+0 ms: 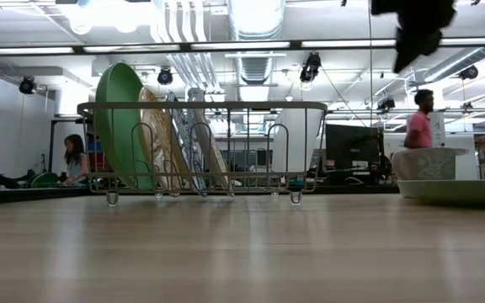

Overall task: Sort dishes
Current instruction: Put the light blue plate in the dish rack

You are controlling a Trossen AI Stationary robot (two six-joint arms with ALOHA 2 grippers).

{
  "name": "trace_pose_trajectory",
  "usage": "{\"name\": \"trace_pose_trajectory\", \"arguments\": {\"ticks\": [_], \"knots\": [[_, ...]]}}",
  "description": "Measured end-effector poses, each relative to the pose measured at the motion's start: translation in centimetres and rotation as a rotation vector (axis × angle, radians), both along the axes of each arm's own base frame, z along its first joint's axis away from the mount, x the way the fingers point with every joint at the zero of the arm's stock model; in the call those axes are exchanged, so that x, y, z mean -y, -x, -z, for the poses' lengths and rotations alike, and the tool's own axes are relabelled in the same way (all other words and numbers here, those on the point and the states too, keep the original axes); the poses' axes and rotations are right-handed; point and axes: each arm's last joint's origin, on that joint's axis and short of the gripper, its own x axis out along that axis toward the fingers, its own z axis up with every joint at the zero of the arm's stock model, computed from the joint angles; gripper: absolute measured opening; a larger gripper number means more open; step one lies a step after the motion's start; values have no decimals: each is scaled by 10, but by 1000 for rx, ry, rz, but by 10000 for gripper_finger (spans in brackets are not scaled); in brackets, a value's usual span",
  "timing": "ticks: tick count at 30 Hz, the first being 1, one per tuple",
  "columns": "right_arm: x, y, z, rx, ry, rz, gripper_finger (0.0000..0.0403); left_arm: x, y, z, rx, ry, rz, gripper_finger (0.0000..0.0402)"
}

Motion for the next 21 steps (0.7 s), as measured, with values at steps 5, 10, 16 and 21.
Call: {"name": "trace_pose_trajectory", "arguments": {"ticks": [5,10,16,21], "knots": [[-13,14,41,-70,-39,31,29,-9,-15,2,-42,69,3,0],[-20,23,74,-148,4,99,28,-7,-31,0,-79,166,118,0],[-28,25,87,-188,0,134,49,0,-39,-6,-61,195,236,0],[-34,25,91,-199,33,117,83,1,-39,1,-81,229,272,0]]}}
